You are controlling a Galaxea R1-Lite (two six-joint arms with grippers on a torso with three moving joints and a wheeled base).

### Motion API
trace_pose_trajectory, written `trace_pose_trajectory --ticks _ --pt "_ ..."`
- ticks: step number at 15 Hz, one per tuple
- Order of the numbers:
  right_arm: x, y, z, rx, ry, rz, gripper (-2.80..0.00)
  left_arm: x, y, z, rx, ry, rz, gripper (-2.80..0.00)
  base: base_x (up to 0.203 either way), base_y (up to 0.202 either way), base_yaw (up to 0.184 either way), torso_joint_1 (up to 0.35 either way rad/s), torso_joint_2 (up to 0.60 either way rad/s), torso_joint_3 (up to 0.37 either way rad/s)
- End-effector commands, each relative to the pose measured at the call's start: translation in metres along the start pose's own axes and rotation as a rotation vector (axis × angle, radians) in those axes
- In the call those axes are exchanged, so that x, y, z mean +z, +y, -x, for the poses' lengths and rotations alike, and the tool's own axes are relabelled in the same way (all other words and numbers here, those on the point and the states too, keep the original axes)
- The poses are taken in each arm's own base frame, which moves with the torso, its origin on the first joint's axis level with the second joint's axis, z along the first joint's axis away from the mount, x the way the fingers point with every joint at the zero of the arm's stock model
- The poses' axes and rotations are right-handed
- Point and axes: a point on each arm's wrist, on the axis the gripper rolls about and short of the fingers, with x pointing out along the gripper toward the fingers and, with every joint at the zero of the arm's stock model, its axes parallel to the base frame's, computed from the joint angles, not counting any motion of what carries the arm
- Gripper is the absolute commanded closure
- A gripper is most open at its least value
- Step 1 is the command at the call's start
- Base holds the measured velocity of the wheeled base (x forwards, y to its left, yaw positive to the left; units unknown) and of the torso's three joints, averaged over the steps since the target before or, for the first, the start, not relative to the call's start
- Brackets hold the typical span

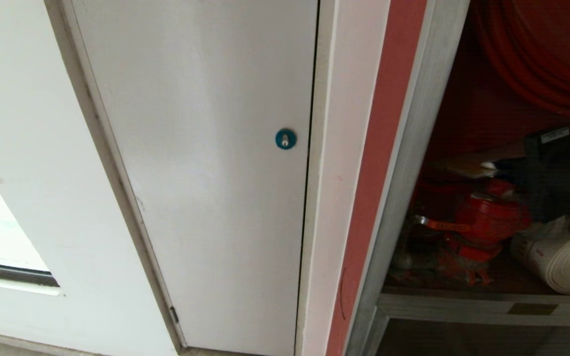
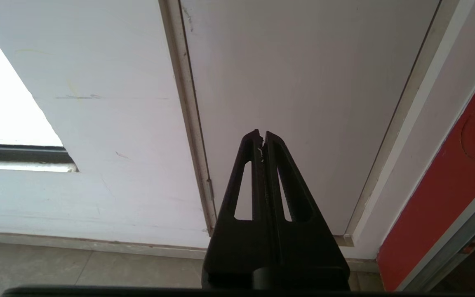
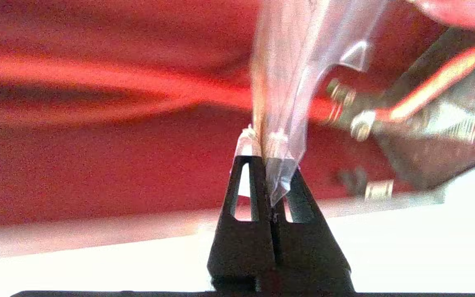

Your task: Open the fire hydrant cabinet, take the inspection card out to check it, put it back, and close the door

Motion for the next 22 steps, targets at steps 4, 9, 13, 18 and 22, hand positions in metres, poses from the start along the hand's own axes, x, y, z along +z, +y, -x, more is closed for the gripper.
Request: trace_pose_trajectory --ticks 4,9,13,18,22 --pt "0.001 0.008 0.081 0.133 0.03 0.018 0.0 0.0 0.0 0.0 0.0 -0.002 0.0 0.0 0.0 0.0 0.0 0.0 0.0 0.0" --pt "-0.001 -0.001 0.153 0.224 0.034 0.103 0.0 0.0 0.0 0.0 0.0 0.0 0.0 0.0 0.0 0.0 0.0 0.0 0.0 0.0" --pt "-0.009 -0.015 0.204 0.377 0.162 0.219 0.0 0.0 0.0 0.0 0.0 0.0 0.0 0.0 0.0 0.0 0.0 0.0 0.0 0.0" --pt "-0.021 -0.034 0.219 0.49 0.429 0.522 0.0 0.0 0.0 0.0 -0.002 0.0 0.0 0.0 0.0 0.0 0.0 0.0 0.0 0.0" --pt "-0.026 -0.042 0.203 0.582 0.557 0.751 0.0 0.0 0.0 0.0 0.0 0.0 0.0 0.0 0.0 0.0 0.0 0.0 0.0 0.0"
